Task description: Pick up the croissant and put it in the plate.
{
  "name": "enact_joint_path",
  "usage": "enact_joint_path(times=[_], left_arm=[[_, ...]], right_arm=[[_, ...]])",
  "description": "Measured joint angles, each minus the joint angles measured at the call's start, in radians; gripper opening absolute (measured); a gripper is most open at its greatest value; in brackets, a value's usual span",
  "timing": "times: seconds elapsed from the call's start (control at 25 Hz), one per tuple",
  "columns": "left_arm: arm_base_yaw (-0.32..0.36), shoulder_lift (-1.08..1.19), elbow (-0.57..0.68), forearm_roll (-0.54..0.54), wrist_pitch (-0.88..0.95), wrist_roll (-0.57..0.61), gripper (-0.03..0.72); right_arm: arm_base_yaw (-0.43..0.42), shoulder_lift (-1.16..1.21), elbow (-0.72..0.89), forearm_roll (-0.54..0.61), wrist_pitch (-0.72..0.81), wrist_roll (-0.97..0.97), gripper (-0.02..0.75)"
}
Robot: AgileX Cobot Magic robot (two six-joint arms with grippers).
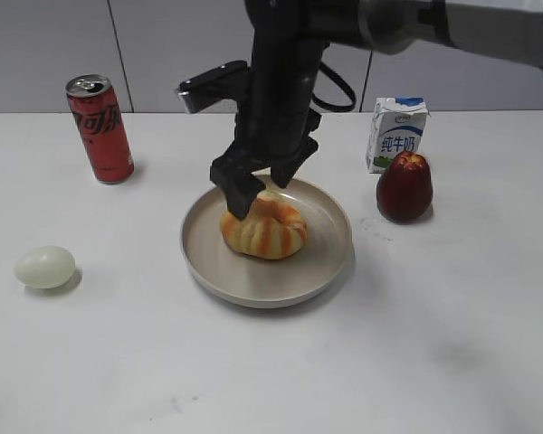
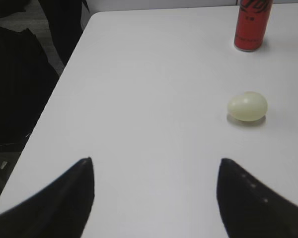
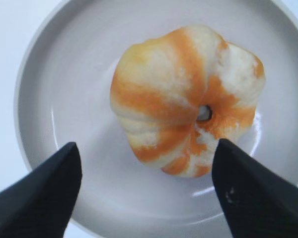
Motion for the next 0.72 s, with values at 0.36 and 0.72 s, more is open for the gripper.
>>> enact_joint_path(times=[0.36,0.72], left_arm=[[0.000,0.000,0.000,0.000,0.000,0.000,0.586],[0.000,0.000,0.000,0.000,0.000,0.000,0.586]], right_arm=[[-0.204,-0.128,-0.002,0.019,0.045,0.100,0.590],[-0.470,-0.306,0.021,0.022,0.052,0.157,0.589]])
